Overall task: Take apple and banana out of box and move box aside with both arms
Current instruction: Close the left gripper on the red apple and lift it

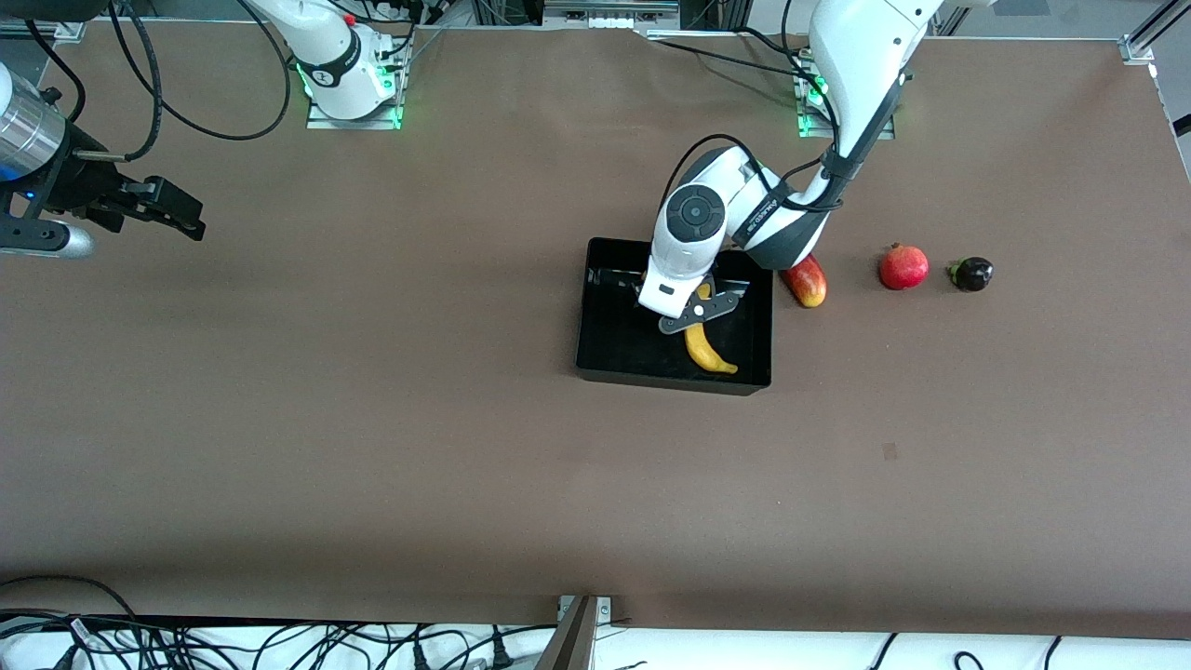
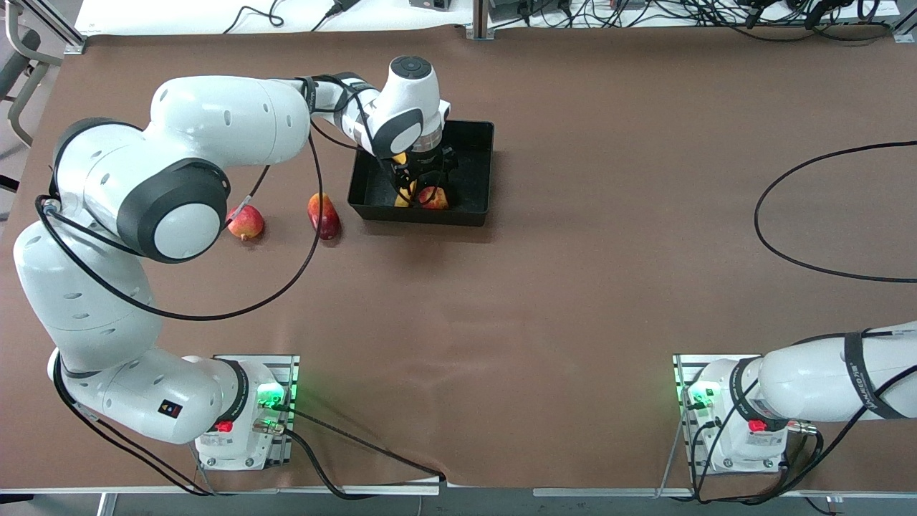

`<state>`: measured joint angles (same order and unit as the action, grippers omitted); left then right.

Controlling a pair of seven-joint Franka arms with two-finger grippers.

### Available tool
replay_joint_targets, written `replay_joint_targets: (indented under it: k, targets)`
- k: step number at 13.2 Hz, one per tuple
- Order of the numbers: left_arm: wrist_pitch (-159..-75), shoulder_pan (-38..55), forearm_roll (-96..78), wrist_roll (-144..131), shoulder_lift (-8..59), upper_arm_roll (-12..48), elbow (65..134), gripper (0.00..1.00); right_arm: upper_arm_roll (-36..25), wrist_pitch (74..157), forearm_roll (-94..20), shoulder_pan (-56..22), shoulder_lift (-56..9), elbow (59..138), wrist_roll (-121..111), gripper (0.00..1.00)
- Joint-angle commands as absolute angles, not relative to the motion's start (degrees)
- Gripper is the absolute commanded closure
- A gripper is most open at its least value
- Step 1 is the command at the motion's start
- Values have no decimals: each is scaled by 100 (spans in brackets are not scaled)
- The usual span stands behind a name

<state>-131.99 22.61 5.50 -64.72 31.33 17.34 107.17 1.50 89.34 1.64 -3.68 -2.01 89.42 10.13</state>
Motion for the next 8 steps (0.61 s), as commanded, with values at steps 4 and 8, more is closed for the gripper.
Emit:
replay_joint_targets:
  k: [4,8]
  targets:
    - [-13631,2232,712,-6548,3260,1793,10942,0,220,8868,220,-334,-220,8842,1020,0]
    - [-13711,2232,712,-6618,3313,1872,10969,74,220,8859,220,-334,-220,8842,1020,0]
